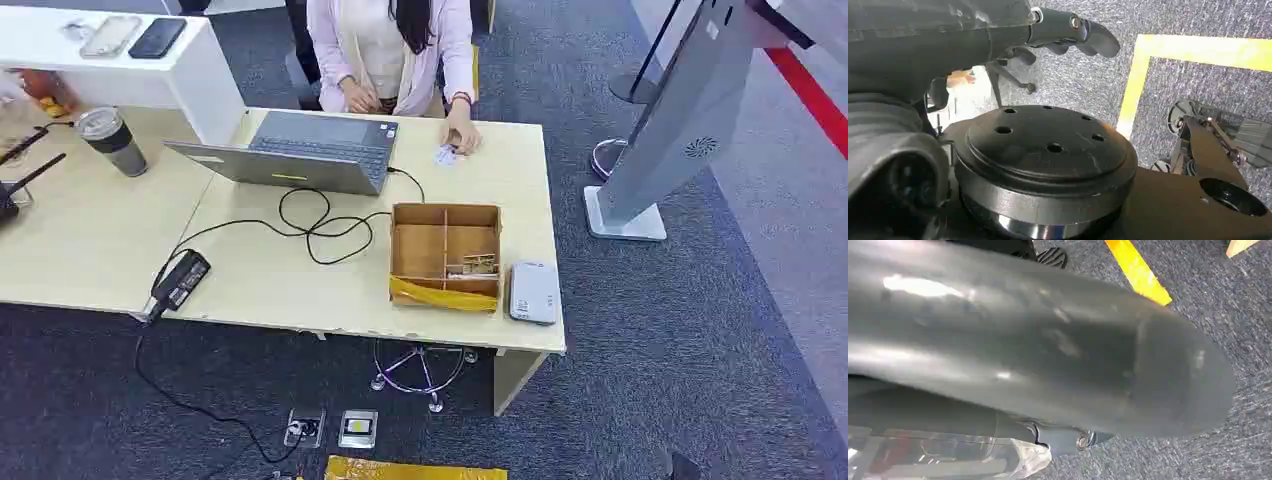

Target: Pass the card to the sensor for recognition and then transmit it.

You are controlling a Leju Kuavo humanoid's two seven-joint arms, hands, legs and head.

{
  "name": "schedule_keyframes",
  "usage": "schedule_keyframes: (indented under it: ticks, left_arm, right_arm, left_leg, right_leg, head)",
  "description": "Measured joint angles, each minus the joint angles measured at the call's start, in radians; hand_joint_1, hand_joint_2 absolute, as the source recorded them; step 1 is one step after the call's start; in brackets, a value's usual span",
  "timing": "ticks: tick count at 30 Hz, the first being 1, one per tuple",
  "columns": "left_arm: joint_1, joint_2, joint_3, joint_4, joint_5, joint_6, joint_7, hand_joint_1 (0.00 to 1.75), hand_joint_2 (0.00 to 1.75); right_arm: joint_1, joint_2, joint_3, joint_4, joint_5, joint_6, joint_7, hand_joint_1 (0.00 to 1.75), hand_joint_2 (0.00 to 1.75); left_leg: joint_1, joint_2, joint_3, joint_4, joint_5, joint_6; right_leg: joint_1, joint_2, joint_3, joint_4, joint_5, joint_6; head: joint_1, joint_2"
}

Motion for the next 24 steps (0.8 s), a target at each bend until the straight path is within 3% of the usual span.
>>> schedule_keyframes:
  ticks: [7, 11, 17, 23, 24]
  left_arm:
    - [0.0, 0.001, 0.0, 0.0, -0.005, -0.002, -0.006, 0.0, 0.0]
    - [0.0, 0.002, 0.0, 0.0, -0.006, -0.003, -0.009, 0.0, 0.0]
    - [0.0, 0.008, 0.0, 0.0, -0.015, -0.032, -0.023, 0.0, 0.0]
    - [-0.001, 0.026, 0.0, 0.001, -0.034, -0.092, -0.048, 0.0, 0.0]
    - [-0.001, 0.029, 0.0, 0.001, -0.037, -0.105, -0.052, 0.0, 0.0]
  right_arm:
    - [0.0, -0.014, 0.005, 0.0, -0.02, -0.005, -0.034, 0.0, 0.0]
    - [0.0, -0.038, 0.005, 0.0, -0.05, -0.01, -0.109, 0.0, 0.0]
    - [-0.01, -0.108, 0.003, -0.007, -0.103, 0.0, -0.259, 0.0, 0.0]
    - [-0.074, -0.205, 0.003, -0.068, -0.098, 0.031, -0.291, 0.0, 0.0]
    - [-0.087, -0.221, 0.003, -0.087, -0.087, 0.032, -0.284, 0.0, 1.75]
  left_leg:
    - [0.0, 0.0, 0.0, 0.0, 0.0, 0.0]
    - [0.0, 0.0, 0.0, 0.0, 0.0, 0.0]
    - [-0.001, 0.0, -0.001, 0.0, 0.0, 0.0]
    - [-0.001, 0.0, 0.0, 0.0, 0.0, 0.001]
    - [-0.001, 0.0, 0.0, 0.0, 0.001, 0.001]
  right_leg:
    - [0.0, 0.0, 0.0, 0.0, 0.0, 0.0]
    - [0.0, 0.0, 0.0, 0.0, 0.0, 0.0]
    - [-0.001, 0.0, 0.0, 0.0, 0.0, 0.0]
    - [-0.001, 0.0, 0.001, 0.0, 0.001, 0.001]
    - [-0.001, 0.0, 0.001, 0.0, 0.001, 0.001]
  head:
    - [0.0, 0.0]
    - [0.0, 0.0]
    - [0.0, 0.0]
    - [0.0, 0.0]
    - [0.0, 0.0]
